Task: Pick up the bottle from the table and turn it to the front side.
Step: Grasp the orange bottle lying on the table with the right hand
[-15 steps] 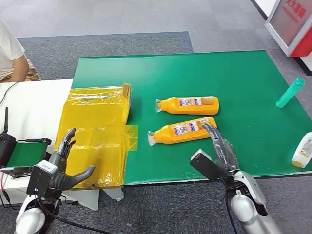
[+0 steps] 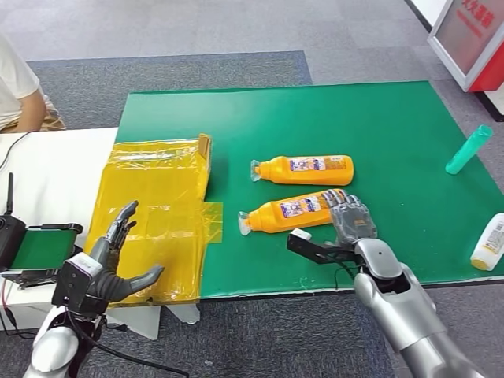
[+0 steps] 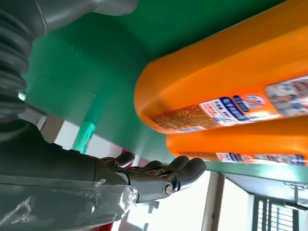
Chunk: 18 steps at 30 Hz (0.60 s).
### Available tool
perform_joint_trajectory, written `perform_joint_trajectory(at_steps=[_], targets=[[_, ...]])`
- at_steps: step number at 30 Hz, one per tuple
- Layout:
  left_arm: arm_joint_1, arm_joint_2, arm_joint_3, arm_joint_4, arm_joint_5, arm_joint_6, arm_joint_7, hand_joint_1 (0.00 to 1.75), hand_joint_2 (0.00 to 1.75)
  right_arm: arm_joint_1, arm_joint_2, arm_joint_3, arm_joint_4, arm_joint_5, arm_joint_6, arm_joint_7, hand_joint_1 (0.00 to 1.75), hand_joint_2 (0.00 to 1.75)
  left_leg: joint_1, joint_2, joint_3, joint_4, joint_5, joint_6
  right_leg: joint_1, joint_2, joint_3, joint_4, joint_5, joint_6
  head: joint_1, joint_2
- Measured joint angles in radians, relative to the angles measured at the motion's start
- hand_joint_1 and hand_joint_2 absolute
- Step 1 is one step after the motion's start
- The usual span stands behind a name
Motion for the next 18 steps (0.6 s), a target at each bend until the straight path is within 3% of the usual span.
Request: perform_joint_trajectory(at_steps=[9, 18], targets=[[0.009, -0.01, -0.007, 0.022, 0.012, -0.021, 0.0, 0.0, 1.75, -0.132, 0.023, 0.076, 0.198, 0.123, -0.013, 0.004, 0.0, 1.75, 0.0, 0.0, -0.001, 0.0, 0.001, 0.0, 0.0, 0.0, -0.001, 0.0, 0.0, 0.0, 0.0, 0.0], [0.019, -0.019, -0.015, 0.046, 0.014, -0.025, 0.0, 0.0, 1.75, -0.225, 0.059, 0.136, 0.326, 0.165, 0.023, -0.014, 0.0, 1.75, 0.0, 0.0, -0.001, 0.0, 0.001, 0.0, 0.0, 0.0, -0.001, 0.0, 0.0, 0.0, 0.0, 0.0]])
